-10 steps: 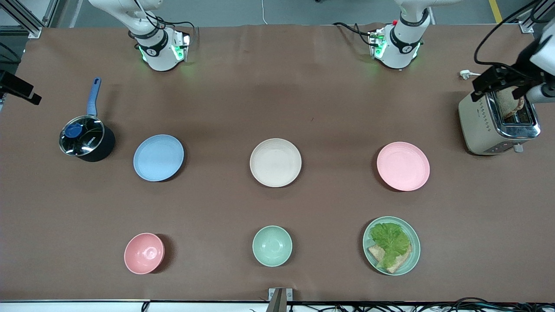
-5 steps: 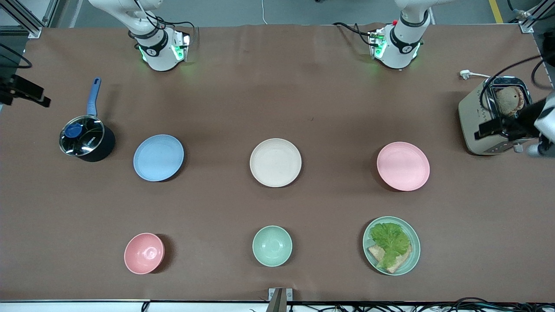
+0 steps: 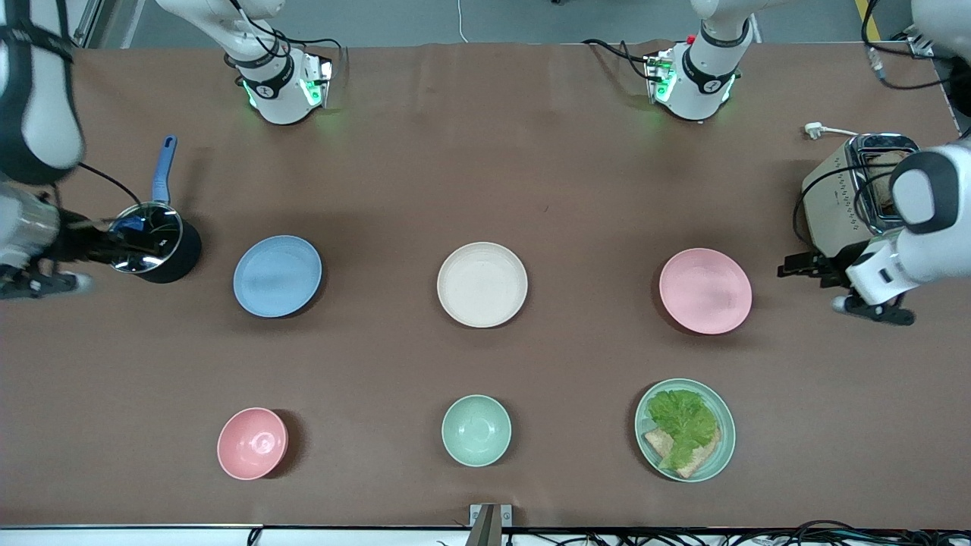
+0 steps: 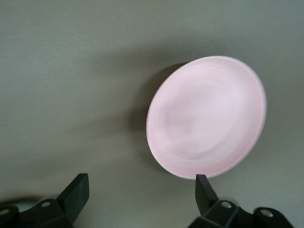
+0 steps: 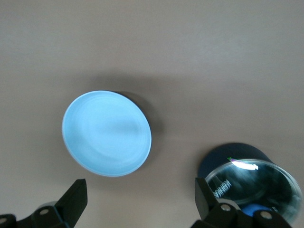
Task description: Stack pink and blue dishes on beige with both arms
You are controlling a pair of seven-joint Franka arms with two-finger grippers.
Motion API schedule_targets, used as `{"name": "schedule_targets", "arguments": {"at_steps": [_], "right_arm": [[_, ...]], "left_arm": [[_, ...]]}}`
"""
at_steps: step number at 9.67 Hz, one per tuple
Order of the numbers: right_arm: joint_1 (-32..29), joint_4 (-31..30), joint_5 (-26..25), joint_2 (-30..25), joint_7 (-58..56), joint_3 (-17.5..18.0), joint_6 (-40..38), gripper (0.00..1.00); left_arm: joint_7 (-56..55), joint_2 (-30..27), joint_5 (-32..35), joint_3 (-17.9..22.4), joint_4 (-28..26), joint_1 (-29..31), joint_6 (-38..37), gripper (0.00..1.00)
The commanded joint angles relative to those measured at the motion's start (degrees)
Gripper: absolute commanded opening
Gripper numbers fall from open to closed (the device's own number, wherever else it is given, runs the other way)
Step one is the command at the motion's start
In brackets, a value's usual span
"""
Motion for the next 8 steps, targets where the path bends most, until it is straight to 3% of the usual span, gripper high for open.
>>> {"name": "schedule_targets", "arguments": {"at_steps": [1, 3, 4, 6, 7, 8], "right_arm": [[-0.4, -7.2, 4.3, 4.7, -4.4, 0.6, 10.0, 1.0], [-0.9, -11.4, 12.3, 7.2, -11.8, 0.5, 16.8, 1.0], [-1.6, -13.9, 12.8, 8.6, -15.0, 0.6, 21.3, 1.0], [-1.1, -16.3, 16.5, 9.3, -15.9, 0.7, 22.9, 0.98], [-1.2, -16.5, 16.8, 10.9, -18.6, 0.7, 23.1, 0.92], [-1.3, -16.6, 18.3, 11.3, -20.9, 0.7, 23.1, 0.89]], "left_arm": [[2.7, 6.9, -0.8, -1.0, 0.2, 0.7, 4.8, 0.83], [2.7, 10.0, -0.9, -2.0, 0.2, 0.6, 7.6, 0.65], [2.7, 10.8, -1.0, -2.4, 0.2, 0.6, 7.7, 0.58], [2.7, 12.7, -3.2, -2.5, 0.3, 0.6, 8.0, 0.39], [2.7, 12.9, -3.3, -3.0, 0.4, 0.7, 8.0, 0.24], [2.7, 12.6, -3.3, -3.2, 0.4, 0.5, 8.0, 0.01]]}}
